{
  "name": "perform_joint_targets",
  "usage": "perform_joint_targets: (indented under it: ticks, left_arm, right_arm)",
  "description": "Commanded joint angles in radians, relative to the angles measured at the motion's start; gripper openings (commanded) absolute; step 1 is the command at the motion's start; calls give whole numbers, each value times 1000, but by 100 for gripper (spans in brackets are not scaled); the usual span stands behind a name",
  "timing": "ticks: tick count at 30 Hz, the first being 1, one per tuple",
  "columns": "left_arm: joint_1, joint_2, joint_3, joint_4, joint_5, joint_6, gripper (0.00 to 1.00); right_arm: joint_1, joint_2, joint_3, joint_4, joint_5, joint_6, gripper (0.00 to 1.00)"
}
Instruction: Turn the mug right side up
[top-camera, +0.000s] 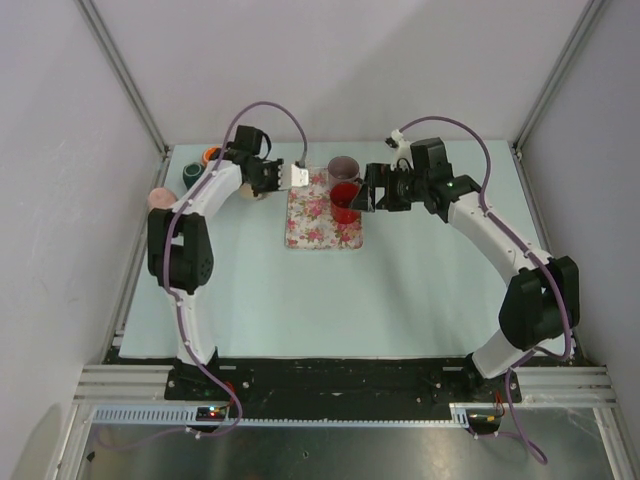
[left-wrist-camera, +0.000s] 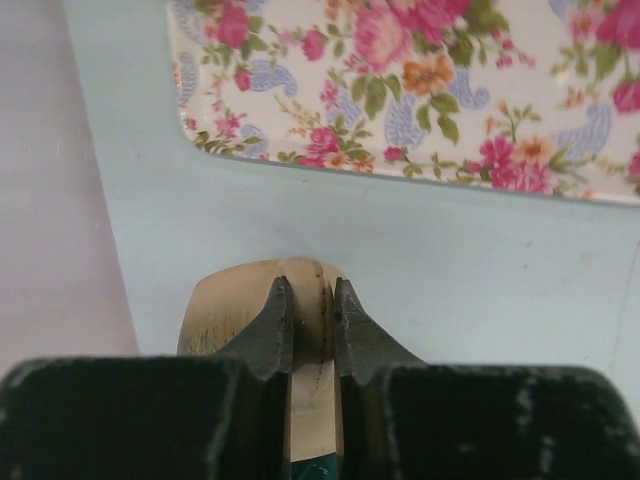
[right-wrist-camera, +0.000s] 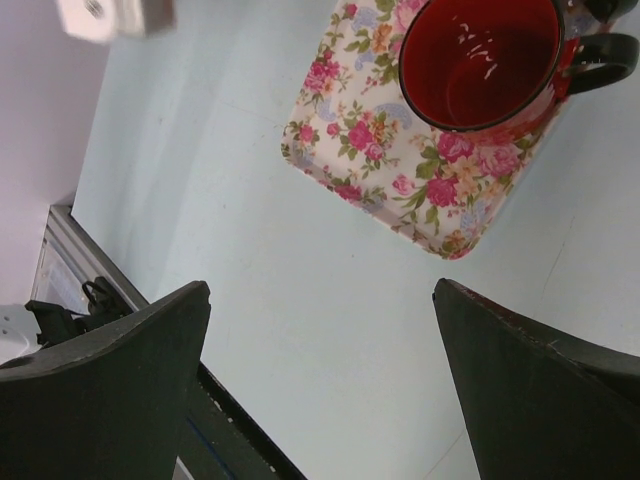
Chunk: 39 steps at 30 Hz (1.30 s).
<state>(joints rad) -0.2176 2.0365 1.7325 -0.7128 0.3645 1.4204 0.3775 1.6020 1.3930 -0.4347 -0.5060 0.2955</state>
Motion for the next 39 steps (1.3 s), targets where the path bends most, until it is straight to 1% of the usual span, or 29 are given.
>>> perform_joint_targets:
  ticks: [1,6,12,17,22,28,32,34,39]
  left_arm:
    - [-4,-121,113,70,70,-303,0]
    - [-5,-153,158,70,89,-520,0]
    - [-8,-237,205,62,212,-783,0]
    - [-21,-284,251,42,268,-945,0]
    - [-51,-327,322,-12,333,-1032,0]
    - [-83,-404,391,-67,465,-1141,0]
    - [-97,-449,431,-74,535,-1211,0]
    - [-107,-472,438,-74,559,-1229,0]
    - [-119,-503,457,-75,631,-1249,0]
  right_arm:
    - [-2,-55,-16,6,10,-13,99]
    - [-5,-77,-29,-3,18,-35,99]
    - [-40,-121,-41,-10,16,-55,99]
    - [-63,-165,-41,-17,30,-50,99]
    - [-67,-215,-42,-46,39,-37,99]
    - [-68,-314,-43,-43,8,-7,99]
    - [-44,-376,-49,35,-21,54,100]
    - [-14,-391,-49,94,-11,81,99]
    - [44,-360,-49,261,-48,167,99]
